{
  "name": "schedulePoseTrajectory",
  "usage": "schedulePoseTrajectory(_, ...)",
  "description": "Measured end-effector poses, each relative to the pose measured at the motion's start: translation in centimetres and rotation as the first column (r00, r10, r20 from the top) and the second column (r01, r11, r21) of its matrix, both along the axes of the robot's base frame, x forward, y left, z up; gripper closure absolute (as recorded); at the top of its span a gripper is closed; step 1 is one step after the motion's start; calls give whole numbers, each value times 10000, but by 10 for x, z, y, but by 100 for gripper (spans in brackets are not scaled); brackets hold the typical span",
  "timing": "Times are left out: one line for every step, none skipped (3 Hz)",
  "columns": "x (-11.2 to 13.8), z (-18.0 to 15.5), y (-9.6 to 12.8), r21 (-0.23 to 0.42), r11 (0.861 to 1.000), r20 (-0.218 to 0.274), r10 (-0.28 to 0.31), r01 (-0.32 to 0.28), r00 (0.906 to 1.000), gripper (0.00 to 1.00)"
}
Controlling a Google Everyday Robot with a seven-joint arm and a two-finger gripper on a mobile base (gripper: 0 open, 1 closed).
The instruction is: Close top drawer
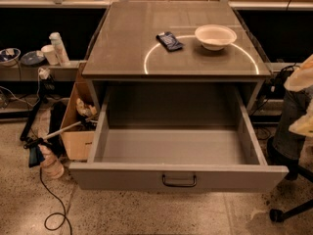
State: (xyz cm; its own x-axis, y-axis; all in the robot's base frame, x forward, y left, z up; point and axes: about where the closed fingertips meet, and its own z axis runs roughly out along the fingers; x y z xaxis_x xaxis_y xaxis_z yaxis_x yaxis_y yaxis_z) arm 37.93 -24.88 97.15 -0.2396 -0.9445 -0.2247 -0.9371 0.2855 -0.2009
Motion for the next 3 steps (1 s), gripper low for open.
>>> schedulePoseTrajectory(0,0,0,4,10000,20,4,-4,10000,65)
schedulePoseTrajectory(-2,3,11,183,9991,141,378,-381,9992,88)
schedulePoseTrajectory(-6,5,29,414,9950,256,897,-907,9956,100)
